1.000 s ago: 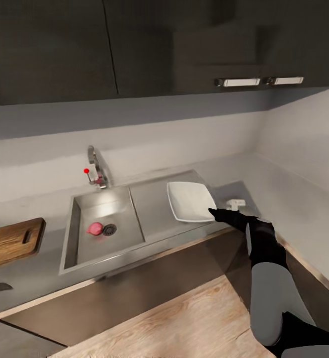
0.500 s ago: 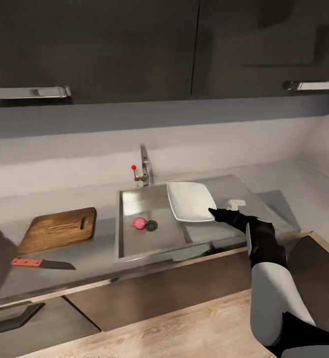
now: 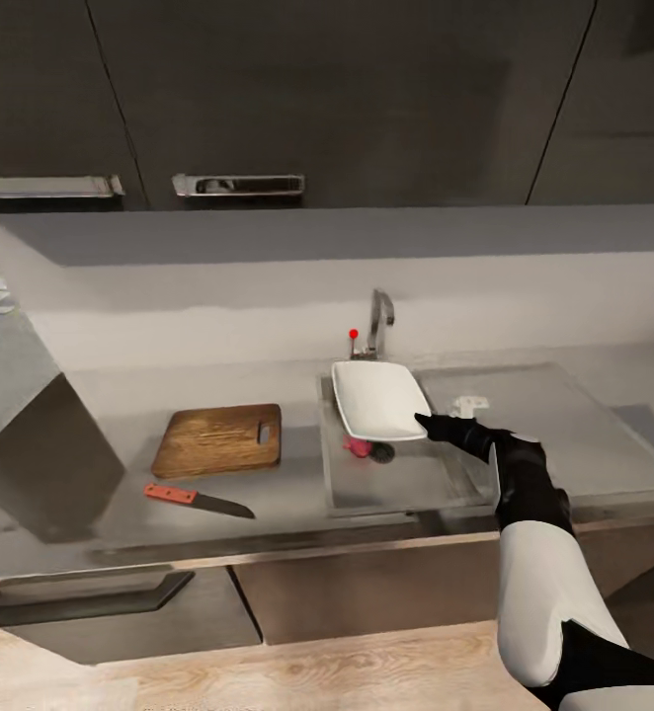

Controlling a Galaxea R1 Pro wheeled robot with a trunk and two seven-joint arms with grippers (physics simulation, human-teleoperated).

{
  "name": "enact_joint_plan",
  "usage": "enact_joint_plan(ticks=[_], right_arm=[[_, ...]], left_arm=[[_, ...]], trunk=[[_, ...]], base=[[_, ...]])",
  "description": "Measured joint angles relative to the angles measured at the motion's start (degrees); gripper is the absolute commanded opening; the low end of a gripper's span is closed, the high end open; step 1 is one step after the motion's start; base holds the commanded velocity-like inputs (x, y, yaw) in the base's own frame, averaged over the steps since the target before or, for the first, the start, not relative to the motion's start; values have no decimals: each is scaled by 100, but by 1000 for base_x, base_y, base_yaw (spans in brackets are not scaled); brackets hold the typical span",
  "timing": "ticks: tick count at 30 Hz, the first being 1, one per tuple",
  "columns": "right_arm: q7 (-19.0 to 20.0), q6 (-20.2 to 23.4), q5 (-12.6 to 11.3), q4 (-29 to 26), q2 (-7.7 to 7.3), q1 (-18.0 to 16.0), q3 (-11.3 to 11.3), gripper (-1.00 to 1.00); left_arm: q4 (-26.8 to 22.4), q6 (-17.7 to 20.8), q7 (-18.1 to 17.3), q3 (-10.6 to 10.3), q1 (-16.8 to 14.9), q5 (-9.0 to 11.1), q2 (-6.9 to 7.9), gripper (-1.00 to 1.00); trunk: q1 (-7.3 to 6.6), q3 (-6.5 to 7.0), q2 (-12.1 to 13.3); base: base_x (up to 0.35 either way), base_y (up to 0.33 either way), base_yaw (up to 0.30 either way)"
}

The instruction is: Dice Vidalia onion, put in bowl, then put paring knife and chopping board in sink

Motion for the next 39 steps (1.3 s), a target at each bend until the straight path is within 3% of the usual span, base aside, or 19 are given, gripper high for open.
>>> enact_joint_plan(ticks=[39], right_arm=[[0,6,0,-1,-3,0,0,-100]], left_arm=[[7,-5,0,0,0,0,0,100]], trunk=[[0,104,0]], base=[[0,314,268]])
